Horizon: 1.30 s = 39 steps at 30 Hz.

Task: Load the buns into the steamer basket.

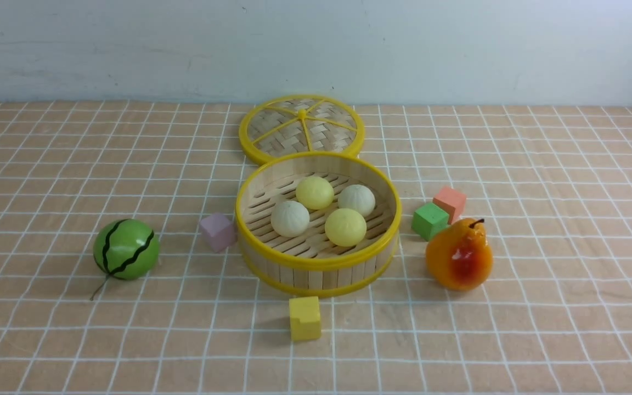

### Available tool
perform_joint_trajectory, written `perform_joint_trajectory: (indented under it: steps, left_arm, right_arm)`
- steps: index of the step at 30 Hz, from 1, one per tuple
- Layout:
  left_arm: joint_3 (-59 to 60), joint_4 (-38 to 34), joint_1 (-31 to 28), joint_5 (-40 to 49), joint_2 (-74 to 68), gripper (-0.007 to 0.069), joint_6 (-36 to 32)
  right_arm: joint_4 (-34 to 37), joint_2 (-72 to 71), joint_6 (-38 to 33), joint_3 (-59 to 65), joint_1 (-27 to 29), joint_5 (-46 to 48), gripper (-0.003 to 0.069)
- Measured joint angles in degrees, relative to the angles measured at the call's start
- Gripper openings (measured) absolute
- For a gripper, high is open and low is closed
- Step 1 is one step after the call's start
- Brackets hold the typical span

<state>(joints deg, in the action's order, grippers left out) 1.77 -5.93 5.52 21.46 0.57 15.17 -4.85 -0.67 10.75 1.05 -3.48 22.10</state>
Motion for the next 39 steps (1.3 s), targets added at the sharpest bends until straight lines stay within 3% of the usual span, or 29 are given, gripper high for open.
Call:
perform_joint_trajectory:
  steps: [39]
  left_arm:
    - [0.0,-0.1,0.0,0.1,0.0,-0.0013,0.8]
  right_arm:
    - [0.0,0.0,-0.1,0.0,0.0,0.0,0.0087]
